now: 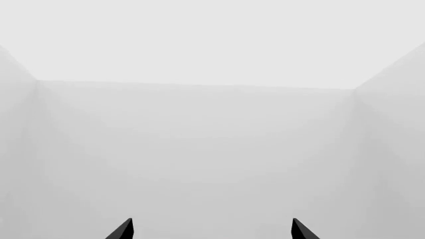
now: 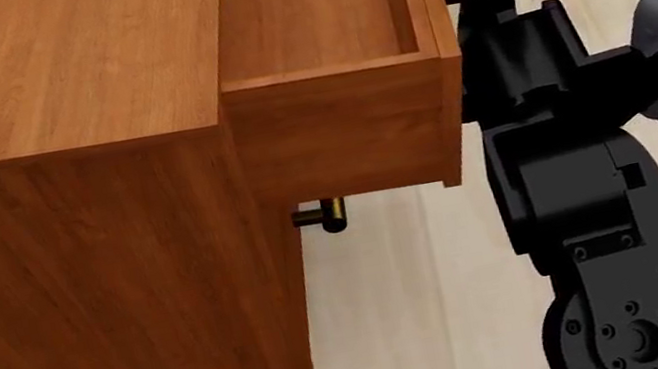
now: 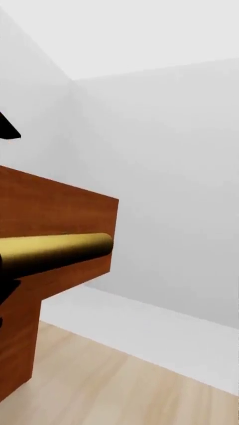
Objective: Close the bottom drawer of the cabinet and open the top drawer.
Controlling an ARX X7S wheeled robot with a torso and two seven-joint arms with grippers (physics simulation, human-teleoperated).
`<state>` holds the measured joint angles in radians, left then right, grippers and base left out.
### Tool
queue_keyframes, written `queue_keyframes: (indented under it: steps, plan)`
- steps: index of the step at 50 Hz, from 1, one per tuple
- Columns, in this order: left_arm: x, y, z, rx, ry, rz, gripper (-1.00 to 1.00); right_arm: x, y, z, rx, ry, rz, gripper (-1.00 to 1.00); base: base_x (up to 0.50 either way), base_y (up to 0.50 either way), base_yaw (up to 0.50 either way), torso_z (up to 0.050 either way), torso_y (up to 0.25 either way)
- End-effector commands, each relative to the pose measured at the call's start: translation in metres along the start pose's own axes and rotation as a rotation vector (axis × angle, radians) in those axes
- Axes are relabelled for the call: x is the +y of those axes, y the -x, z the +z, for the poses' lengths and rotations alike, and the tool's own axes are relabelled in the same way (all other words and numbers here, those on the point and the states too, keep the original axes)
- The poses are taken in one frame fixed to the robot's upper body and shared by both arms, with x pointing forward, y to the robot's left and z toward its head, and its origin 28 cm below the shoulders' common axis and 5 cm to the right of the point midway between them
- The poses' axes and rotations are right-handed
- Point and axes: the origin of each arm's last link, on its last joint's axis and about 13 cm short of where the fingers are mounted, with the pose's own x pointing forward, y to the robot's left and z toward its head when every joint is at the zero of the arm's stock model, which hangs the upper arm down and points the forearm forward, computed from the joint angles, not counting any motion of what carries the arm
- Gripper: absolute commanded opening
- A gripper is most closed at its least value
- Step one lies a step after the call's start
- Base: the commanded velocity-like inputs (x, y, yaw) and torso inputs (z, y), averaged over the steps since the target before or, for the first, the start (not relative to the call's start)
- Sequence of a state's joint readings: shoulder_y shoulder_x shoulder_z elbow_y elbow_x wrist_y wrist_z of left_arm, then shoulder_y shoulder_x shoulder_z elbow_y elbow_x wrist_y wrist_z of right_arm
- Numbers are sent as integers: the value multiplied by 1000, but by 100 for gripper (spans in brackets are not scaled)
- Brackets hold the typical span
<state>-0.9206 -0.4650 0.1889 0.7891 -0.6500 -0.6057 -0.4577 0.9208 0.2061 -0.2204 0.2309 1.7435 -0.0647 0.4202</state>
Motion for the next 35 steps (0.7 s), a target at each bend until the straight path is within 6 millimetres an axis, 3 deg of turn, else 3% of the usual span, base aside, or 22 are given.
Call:
queue_keyframes:
  steps: [1, 35]
  plan:
    - [0, 0, 1, 0, 0, 1, 100, 7, -3, 5, -32, 7, 65, 100, 0, 0, 0, 0, 0]
    - [0, -1, 2, -2, -1, 1, 100, -6, -4, 13, -84, 3, -1, 100, 0, 0, 0, 0, 0]
